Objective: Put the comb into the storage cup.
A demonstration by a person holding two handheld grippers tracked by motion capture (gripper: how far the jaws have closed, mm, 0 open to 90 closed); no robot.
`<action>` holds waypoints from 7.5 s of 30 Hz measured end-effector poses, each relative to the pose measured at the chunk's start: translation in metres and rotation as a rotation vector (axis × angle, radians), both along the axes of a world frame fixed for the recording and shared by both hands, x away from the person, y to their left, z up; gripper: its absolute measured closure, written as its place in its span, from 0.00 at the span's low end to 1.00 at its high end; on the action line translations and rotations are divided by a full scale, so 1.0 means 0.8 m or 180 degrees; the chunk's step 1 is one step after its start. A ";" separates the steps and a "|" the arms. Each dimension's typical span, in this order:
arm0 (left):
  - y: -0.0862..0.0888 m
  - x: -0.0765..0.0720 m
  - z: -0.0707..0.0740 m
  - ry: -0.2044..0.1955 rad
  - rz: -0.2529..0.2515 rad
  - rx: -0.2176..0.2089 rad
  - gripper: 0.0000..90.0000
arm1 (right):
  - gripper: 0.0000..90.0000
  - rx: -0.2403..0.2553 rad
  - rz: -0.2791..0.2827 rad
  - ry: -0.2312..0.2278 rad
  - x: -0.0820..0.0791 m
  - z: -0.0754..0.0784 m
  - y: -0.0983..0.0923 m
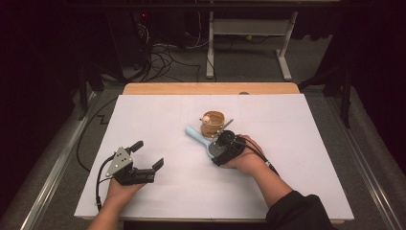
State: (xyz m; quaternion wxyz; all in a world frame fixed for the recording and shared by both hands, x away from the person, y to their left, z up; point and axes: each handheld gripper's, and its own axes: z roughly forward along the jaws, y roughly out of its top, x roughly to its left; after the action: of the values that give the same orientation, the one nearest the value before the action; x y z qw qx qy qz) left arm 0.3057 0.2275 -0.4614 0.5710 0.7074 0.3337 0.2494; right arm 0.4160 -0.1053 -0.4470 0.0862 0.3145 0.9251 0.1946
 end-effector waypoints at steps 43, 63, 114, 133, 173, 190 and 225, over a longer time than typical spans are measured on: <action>0.002 0.001 -0.001 -0.0005 0.0020 0.0046 0.03 | 0.24 0.0078 0.0143 -0.0085 -0.023 0.023 -0.004; -0.003 -0.002 0.000 -0.0087 0.0071 0.0124 0.03 | 0.24 0.0063 0.0200 -0.0097 -0.067 0.040 -0.036; -0.070 0.006 0.004 -0.0526 0.0129 0.0869 0.04 | 0.24 0.0057 0.0360 -0.0097 -0.090 0.061 -0.039; -0.096 -0.017 -0.017 -0.0939 0.0228 0.1468 0.06 | 0.24 0.0096 0.0482 -0.0133 -0.090 0.063 -0.014; -0.119 -0.026 -0.029 -0.1140 0.0290 0.2308 0.07 | 0.24 -0.0022 0.0611 -0.0098 -0.084 0.063 0.017; -0.127 -0.028 -0.031 -0.1195 0.0226 0.2422 0.08 | 0.24 -0.0046 0.0735 -0.0069 -0.080 0.059 0.042; -0.136 -0.029 -0.037 -0.1305 0.0201 0.2657 0.23 | 0.24 -0.0051 0.0816 -0.0016 -0.078 0.054 0.070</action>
State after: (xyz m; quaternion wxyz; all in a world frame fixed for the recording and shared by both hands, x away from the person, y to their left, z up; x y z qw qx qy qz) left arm 0.2823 0.1186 -0.4907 0.2838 0.8023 0.1064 0.5143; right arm 0.3534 -0.0497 -0.4041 0.0655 0.1925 0.9590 0.1974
